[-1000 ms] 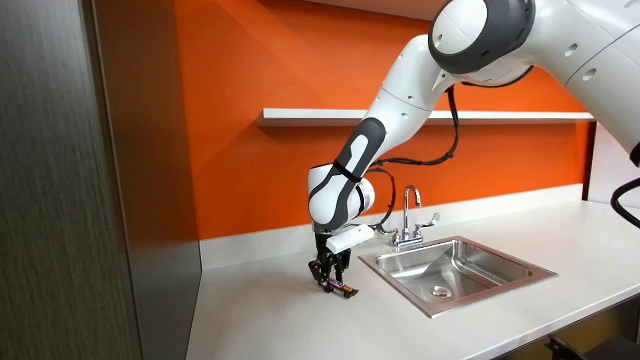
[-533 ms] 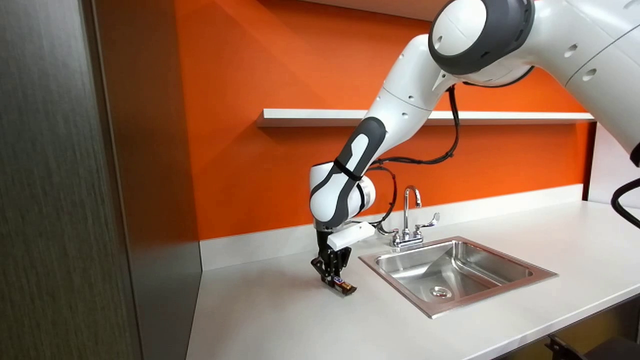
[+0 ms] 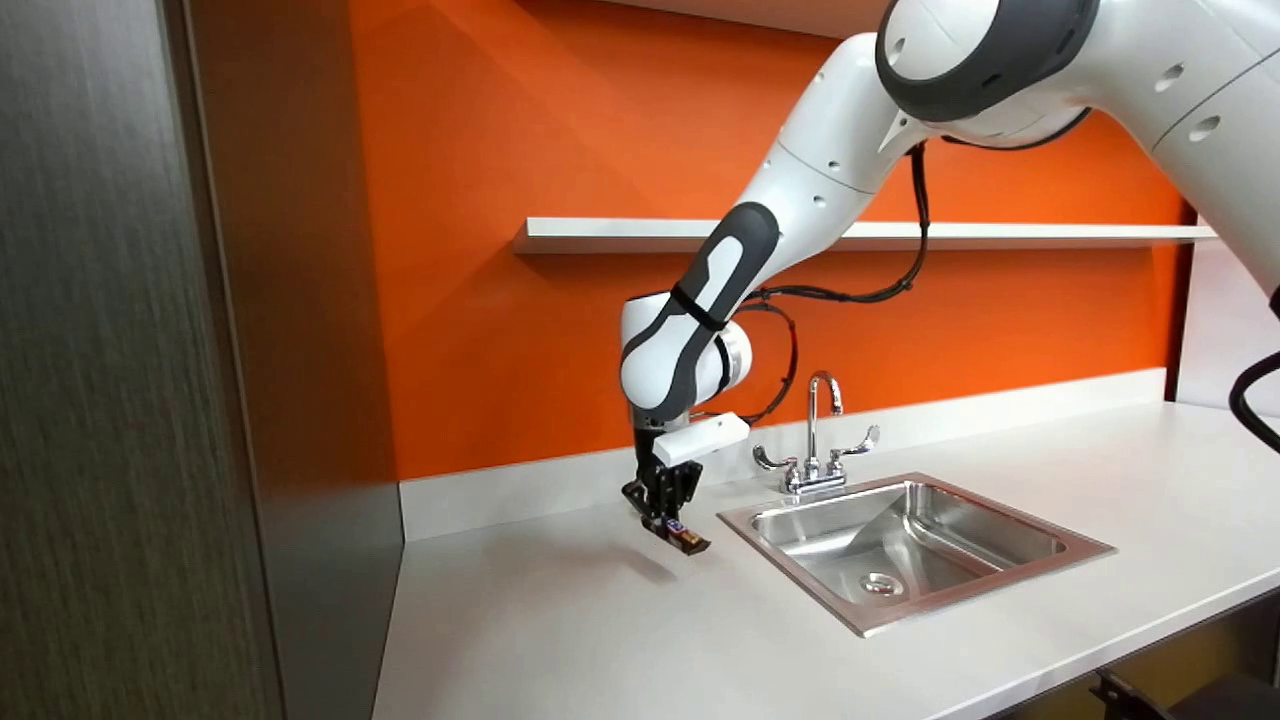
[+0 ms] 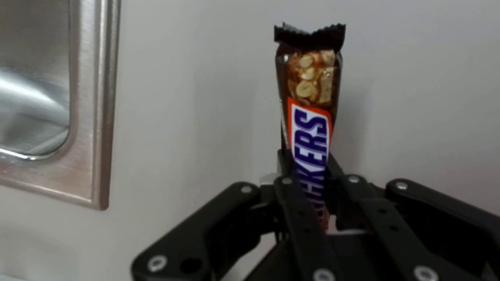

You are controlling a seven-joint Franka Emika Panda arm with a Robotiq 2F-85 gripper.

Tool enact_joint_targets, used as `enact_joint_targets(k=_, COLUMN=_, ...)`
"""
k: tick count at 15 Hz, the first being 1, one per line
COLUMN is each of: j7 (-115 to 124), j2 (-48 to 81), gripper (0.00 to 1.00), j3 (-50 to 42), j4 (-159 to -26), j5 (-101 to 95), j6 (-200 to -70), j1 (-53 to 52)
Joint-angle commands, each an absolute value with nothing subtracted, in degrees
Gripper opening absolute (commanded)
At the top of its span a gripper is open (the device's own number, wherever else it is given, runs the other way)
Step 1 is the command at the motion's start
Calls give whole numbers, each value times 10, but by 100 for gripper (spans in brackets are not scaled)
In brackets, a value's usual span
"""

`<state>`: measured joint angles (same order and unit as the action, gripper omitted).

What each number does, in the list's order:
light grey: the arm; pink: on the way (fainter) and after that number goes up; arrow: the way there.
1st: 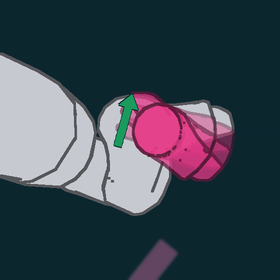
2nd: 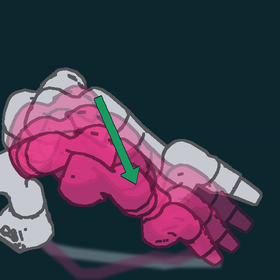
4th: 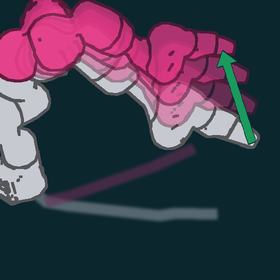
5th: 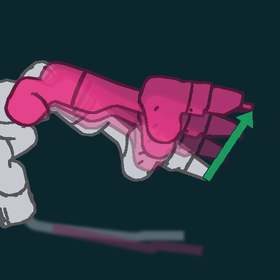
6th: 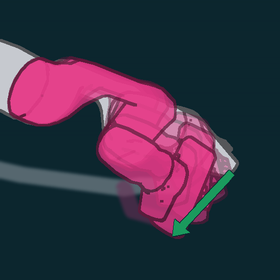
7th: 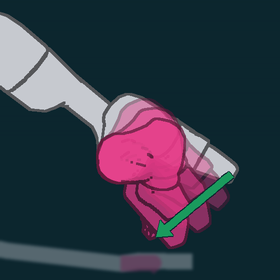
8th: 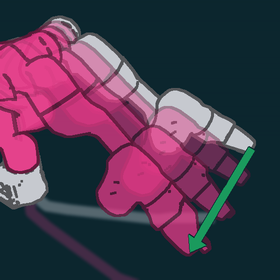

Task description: Put the packet in the sink

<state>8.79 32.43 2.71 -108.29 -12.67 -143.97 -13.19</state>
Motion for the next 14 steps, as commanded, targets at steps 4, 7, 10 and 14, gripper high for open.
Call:
enact_joint_targets(k=4, j7=110, j2=245, gripper=5, j3=22, j4=-1117, j5=-121, j6=-1392, j1=-136)
enact_joint_targets(k=7, j7=117, j2=231, gripper=5, j3=20, j4=-1128, j5=-119, j6=-1386, j1=-129)
enact_joint_targets(k=10, j7=117, j2=220, gripper=5, j3=11, j4=-1150, j5=-112, j6=-1392, j1=-114)
enact_joint_targets(k=14, j7=114, j2=208, gripper=5, j3=-8, j4=-1188, j5=-95, j6=-1408, j1=-84)
